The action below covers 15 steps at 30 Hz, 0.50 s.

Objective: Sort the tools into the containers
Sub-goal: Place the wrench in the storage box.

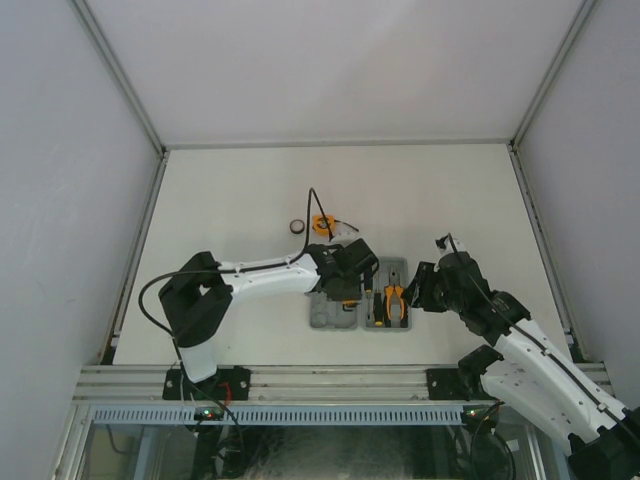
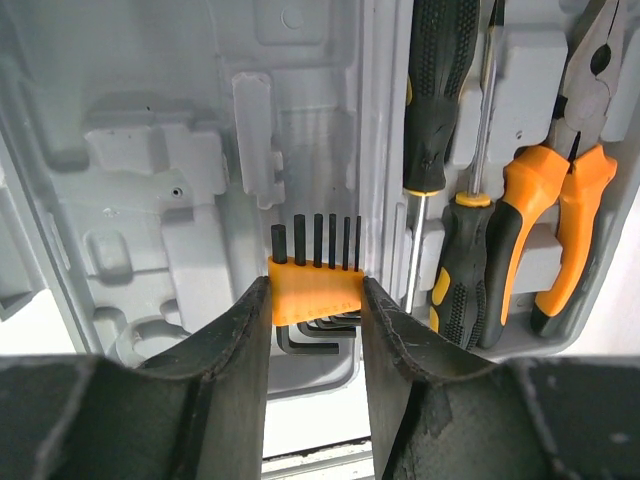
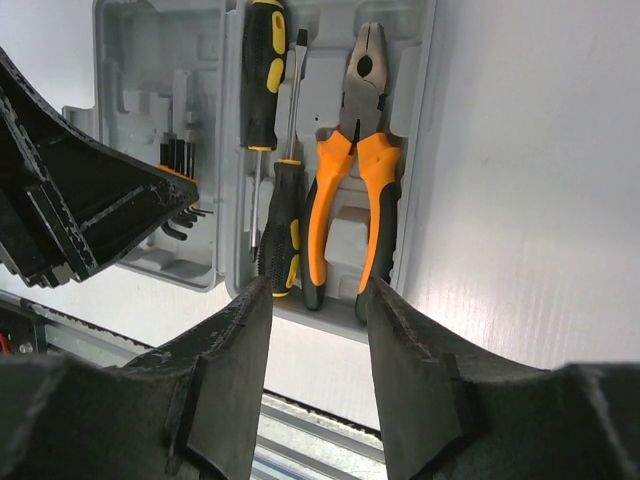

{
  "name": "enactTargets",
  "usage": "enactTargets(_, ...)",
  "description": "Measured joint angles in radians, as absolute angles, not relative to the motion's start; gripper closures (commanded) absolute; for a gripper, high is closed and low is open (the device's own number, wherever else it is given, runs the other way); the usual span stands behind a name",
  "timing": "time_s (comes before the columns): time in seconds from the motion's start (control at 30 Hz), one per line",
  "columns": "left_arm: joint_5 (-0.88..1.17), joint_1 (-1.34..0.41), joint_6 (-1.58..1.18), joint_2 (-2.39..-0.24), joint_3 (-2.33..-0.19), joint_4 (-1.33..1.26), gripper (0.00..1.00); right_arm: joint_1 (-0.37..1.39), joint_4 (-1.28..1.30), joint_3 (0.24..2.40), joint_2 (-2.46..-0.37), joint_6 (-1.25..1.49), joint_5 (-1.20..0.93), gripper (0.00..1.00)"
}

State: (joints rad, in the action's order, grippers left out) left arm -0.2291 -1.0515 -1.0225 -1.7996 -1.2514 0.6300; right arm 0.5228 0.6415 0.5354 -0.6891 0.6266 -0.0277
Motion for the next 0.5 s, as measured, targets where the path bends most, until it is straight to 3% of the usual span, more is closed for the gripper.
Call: enactTargets(0.5,-0.233,-1.077,-1.047,-1.8,-1.204,0.639,0.67,0.517,0.64,0.525,-0.701,0.625,-0.035,0.57)
